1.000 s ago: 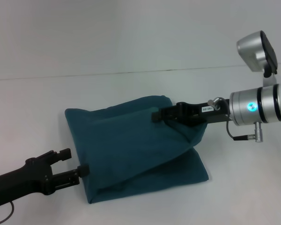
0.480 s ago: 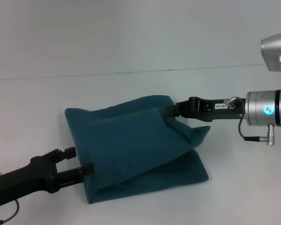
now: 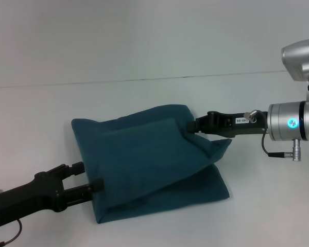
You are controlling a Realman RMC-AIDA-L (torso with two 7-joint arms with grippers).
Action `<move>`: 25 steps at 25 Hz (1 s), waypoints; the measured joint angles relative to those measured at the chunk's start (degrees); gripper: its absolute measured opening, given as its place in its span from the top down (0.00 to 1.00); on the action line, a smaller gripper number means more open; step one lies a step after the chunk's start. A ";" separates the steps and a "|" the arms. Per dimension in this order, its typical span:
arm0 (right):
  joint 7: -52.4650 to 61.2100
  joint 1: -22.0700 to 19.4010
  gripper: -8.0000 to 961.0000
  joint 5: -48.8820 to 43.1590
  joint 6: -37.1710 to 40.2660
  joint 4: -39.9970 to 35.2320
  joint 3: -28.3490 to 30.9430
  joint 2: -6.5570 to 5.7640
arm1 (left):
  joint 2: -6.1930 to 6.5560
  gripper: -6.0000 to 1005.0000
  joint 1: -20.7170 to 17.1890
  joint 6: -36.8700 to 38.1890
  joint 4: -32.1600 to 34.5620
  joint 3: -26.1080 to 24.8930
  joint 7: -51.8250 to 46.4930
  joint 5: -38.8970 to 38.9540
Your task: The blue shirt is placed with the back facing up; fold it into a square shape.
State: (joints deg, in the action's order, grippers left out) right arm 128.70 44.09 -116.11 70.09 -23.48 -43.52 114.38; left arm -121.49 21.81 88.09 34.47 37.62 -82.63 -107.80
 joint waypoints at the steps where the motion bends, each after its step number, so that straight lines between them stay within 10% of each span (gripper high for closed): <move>1: 0.58 0.01 0.96 -0.04 0.00 0.05 -0.62 -0.24 | -0.02 0.07 0.00 0.04 -0.05 0.00 0.00 0.00; 10: 3.31 0.06 0.75 -0.60 0.40 -0.89 -2.35 -1.23 | -0.07 0.07 -0.01 -0.04 -0.47 0.00 -0.02 0.10; 25: 3.18 0.07 0.76 -0.42 0.65 -0.66 -4.26 -0.60 | -0.07 0.07 0.12 0.16 -0.55 0.00 -0.15 0.17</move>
State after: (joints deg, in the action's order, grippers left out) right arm 131.88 44.15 -116.53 70.74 -24.14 -47.78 113.77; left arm -121.55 21.93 88.25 33.92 37.62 -82.78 -107.64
